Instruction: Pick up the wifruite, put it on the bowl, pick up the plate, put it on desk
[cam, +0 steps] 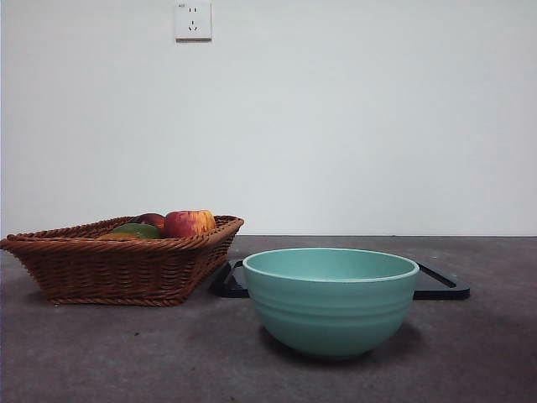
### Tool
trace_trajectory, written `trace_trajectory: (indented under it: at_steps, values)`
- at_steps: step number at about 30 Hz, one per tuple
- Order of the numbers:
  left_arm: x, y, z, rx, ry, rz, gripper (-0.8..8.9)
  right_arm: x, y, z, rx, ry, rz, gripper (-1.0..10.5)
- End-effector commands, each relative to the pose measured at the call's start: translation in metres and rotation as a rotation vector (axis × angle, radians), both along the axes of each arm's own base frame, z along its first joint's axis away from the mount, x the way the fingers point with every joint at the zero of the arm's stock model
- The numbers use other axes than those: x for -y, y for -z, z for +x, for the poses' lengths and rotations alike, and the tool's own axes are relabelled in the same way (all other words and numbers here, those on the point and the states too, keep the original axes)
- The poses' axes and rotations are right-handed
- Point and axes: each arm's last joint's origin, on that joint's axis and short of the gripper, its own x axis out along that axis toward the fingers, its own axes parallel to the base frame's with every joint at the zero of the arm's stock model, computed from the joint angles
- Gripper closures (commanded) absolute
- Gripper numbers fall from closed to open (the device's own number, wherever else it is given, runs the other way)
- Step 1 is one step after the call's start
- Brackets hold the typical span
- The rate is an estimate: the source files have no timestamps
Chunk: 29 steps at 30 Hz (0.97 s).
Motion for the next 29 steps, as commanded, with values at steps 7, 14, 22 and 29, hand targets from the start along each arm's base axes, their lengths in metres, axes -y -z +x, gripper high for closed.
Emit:
trace_trajectory:
  at_steps: [7, 14, 22, 29]
  values:
    - [0.000, 0.003, 0.001, -0.011, -0.033, -0.260, 8.05, -0.001, -0.003, -0.001, -0.005, -0.021, 0.113, 9.4]
    - [0.002, -0.027, -0.006, 0.064, 0.030, -0.313, 8.04, -0.001, -0.037, -0.008, 0.088, -0.022, 0.126, 9.4]
    - [0.003, -0.085, -0.026, 0.119, 0.065, -0.272, 8.03, 0.000, -0.091, -0.023, 0.186, -0.029, 0.100, 9.4]
    - [0.003, -0.129, -0.042, 0.057, 0.075, -0.154, 8.04, -0.001, -0.143, -0.030, 0.159, -0.068, -0.002, 9.4]
